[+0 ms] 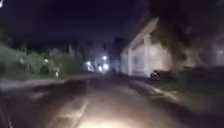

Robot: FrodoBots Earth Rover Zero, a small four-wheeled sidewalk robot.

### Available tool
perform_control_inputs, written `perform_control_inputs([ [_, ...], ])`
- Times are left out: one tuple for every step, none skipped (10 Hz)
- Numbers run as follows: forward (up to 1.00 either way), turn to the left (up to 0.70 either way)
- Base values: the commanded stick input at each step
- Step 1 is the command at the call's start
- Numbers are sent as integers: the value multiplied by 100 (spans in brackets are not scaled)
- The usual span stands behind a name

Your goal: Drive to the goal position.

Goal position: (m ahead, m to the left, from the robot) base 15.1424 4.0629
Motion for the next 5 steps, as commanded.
perform_control_inputs([
  [70, 0],
  [70, 0],
  [70, 0],
  [70, 0],
  [70, 0],
])
